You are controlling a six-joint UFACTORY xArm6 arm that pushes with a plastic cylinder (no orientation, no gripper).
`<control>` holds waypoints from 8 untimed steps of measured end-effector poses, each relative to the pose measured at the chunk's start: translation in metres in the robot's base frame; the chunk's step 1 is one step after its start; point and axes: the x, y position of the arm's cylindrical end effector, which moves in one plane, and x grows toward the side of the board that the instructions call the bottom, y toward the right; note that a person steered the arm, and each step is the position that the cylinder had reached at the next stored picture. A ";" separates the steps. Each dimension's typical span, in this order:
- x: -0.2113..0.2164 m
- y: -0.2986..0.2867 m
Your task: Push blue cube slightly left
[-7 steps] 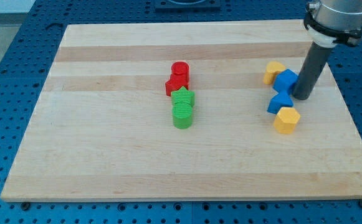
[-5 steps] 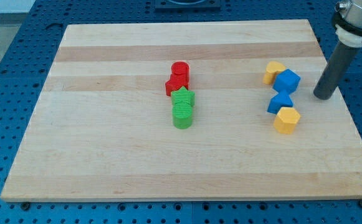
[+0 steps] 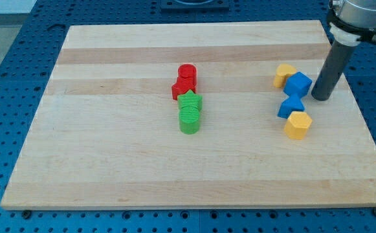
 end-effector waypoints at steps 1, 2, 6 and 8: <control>-0.025 0.009; -0.025 0.001; -0.004 -0.018; -0.022 0.009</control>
